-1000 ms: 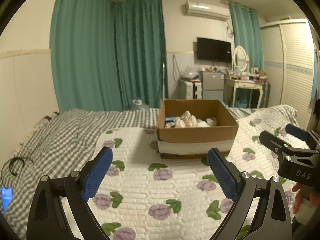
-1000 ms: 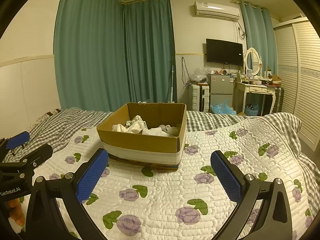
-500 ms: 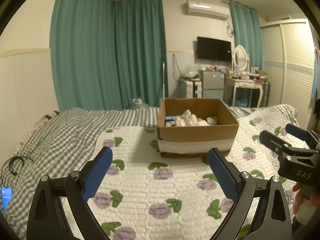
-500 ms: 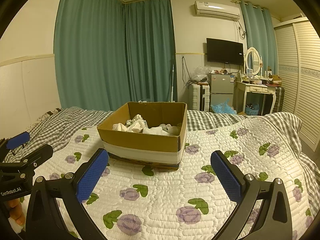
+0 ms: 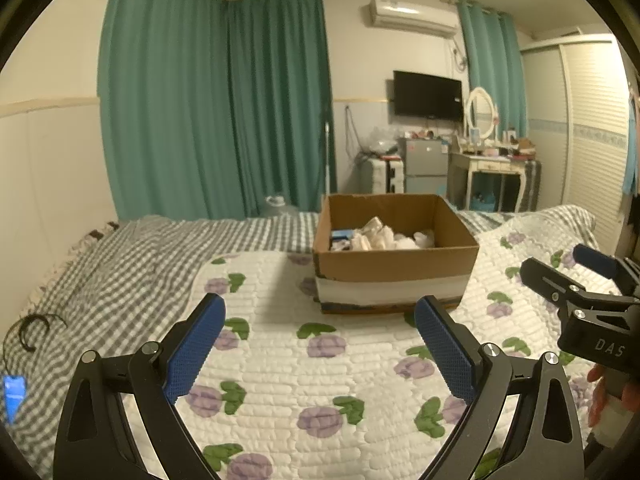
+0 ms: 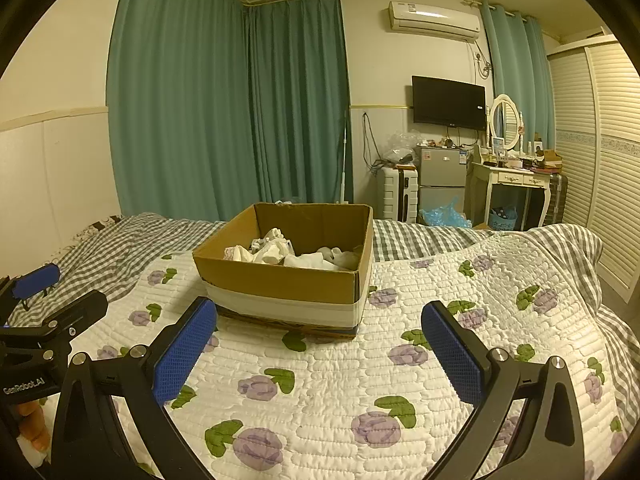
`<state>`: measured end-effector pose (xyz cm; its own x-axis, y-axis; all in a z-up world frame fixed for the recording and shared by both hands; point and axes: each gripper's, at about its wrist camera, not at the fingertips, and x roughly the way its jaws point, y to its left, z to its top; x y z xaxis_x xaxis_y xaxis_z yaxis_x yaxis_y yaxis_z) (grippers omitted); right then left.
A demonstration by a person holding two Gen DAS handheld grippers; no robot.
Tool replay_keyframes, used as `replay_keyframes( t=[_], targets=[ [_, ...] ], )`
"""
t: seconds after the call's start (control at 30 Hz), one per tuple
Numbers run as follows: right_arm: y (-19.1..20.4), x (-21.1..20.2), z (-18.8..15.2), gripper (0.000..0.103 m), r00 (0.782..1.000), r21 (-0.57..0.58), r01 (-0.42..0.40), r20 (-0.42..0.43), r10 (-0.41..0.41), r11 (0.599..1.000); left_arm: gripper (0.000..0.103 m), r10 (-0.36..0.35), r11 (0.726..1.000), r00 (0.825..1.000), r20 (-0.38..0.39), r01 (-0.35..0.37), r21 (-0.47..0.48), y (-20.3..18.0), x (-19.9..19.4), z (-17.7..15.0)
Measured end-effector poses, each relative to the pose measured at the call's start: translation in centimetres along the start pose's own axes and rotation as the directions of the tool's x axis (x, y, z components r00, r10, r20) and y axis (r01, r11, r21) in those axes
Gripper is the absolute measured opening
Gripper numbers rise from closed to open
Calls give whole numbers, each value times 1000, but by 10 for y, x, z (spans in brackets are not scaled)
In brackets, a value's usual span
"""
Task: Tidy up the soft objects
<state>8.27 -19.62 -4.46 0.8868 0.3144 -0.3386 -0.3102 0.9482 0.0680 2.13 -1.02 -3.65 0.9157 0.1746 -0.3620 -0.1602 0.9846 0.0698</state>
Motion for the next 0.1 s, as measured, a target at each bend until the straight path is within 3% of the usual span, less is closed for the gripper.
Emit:
replay_keyframes(
  t=[0.1],
  targets=[
    [0, 0, 0, 103, 1000, 0, 0, -1, 0, 1000, 97, -2, 1000, 1000, -2, 2, 0, 0, 1, 0]
  ],
)
